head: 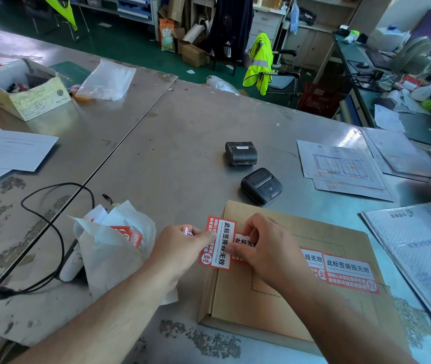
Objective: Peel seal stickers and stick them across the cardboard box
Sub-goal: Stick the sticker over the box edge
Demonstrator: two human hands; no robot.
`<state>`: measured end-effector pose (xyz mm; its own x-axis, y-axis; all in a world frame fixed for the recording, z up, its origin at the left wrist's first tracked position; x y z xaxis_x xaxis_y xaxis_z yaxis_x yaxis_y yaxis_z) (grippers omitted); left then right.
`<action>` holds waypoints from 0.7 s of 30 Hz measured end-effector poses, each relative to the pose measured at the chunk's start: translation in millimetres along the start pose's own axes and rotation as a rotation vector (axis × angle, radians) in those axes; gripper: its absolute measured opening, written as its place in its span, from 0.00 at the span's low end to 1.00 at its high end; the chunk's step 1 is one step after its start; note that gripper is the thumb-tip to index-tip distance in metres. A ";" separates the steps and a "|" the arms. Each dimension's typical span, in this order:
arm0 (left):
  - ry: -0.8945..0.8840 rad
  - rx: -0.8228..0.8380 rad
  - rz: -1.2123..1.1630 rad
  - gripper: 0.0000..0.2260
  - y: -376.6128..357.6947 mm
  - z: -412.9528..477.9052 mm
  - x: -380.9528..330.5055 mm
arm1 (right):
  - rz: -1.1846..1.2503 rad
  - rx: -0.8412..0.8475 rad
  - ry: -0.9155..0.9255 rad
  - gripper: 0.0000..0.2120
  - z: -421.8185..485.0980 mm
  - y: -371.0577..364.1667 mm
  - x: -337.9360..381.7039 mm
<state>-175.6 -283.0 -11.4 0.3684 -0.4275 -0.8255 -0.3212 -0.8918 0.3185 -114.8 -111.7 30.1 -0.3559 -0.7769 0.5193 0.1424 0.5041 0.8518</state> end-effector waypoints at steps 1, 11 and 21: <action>-0.001 -0.005 -0.001 0.13 0.1 0.5 0.0 | -0.003 -0.002 -0.005 0.18 0.6 0.1 0.4; -0.046 -0.019 0.026 0.13 -2.1 2.0 1.2 | -0.039 0.004 -0.122 0.17 13.3 1.4 -1.2; -0.050 0.011 -0.030 0.13 -4.7 8.2 8.7 | -0.104 -0.050 -0.187 0.19 20.3 0.7 -1.1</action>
<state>-178.0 -281.4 -23.9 0.3343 -0.3920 -0.8571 -0.3200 -0.9026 0.2880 -133.1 -102.9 28.7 -0.5355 -0.7381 0.4105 0.1403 0.4016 0.9050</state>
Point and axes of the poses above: each hand's wrist, its own z-axis towards the middle knuckle, its own y-axis out of the back of the hand, x = y × z, the point moved 7 cm from there along z, towards the middle knuckle, and after that the axes turned 3 degrees about -x, right-handed, at the moved point
